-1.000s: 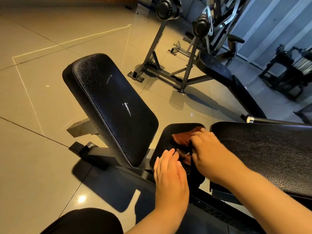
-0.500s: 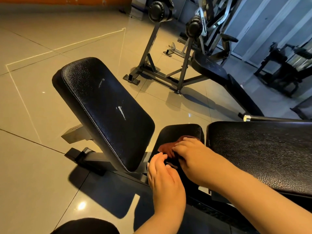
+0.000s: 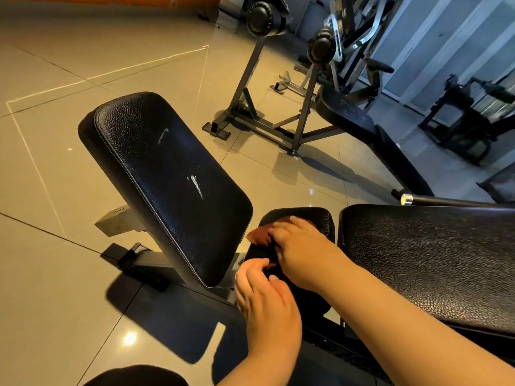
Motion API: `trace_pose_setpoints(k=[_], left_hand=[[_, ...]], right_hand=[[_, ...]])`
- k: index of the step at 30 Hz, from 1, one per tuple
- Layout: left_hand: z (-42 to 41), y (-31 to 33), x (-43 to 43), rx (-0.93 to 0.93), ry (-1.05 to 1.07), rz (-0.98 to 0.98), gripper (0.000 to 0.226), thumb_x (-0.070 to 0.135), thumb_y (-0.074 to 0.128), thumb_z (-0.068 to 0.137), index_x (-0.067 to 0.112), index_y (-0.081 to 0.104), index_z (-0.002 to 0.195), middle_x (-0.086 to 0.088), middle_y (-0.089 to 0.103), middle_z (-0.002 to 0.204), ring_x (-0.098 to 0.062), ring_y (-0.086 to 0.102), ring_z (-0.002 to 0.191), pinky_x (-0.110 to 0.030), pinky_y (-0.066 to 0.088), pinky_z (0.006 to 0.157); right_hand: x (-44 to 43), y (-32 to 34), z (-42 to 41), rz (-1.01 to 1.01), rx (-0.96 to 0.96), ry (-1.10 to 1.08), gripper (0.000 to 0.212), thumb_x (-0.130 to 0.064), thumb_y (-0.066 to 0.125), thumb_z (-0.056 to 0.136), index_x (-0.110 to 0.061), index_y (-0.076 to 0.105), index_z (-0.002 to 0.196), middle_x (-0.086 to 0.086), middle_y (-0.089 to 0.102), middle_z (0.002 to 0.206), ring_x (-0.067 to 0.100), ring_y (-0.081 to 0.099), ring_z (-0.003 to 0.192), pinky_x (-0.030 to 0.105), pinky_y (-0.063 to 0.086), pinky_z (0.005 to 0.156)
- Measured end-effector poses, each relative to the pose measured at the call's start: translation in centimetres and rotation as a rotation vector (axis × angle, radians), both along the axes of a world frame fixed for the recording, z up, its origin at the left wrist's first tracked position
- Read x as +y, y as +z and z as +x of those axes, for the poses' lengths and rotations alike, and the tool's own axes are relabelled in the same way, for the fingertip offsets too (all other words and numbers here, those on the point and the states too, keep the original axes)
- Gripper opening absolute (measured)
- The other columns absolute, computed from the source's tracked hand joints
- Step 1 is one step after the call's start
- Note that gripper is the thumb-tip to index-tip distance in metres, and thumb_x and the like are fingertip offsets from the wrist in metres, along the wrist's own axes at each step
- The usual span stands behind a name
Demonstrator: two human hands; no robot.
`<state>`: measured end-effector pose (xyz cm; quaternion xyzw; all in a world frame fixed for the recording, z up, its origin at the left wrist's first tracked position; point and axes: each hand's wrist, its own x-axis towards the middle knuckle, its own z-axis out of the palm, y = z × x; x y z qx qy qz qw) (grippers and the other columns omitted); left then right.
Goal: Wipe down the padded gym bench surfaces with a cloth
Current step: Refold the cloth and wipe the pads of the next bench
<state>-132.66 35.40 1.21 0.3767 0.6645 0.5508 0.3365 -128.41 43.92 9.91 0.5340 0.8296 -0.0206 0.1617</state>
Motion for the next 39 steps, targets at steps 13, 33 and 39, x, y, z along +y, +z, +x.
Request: trace_pose_setpoints(k=[13,33,39], left_hand=[[-1.0,0.8,0.2,0.03,-0.161,-0.163,0.038,0.019,0.035,0.101,0.041,0.04,0.132,0.027,0.026,0.139,0.004,0.018,0.133,-0.029,0.02,0.118],[-0.9,2.7,0.2,0.212,-0.532,0.168,0.044,0.04,0.031,0.102,0.037,0.046,0.144,0.033,0.029,0.145,0.014,0.013,0.142,-0.025,0.008,0.123],[0.0,2.7,0.5,0.35,-0.6,0.238,0.045,0.042,0.026,0.104,0.039,0.036,0.148,0.032,0.022,0.153,0.014,0.003,0.144,-0.017,-0.002,0.12]], right_hand=[[4.6,0.1,-0.6,0.022,-0.028,-0.115,0.065,-0.036,0.061,0.094,-0.027,0.035,0.153,0.002,0.035,0.159,0.028,0.022,0.148,0.04,0.014,0.123],[-4.3,7.4,8.9,0.269,0.102,-0.21,0.058,-0.005,0.042,0.086,-0.018,0.053,0.141,-0.003,0.043,0.148,0.025,0.037,0.138,0.039,0.031,0.118],[-6.2,6.9,8.3,0.316,0.123,-0.188,0.047,-0.03,0.041,0.105,-0.026,0.038,0.151,-0.01,0.037,0.155,0.016,0.017,0.149,0.023,0.003,0.119]])
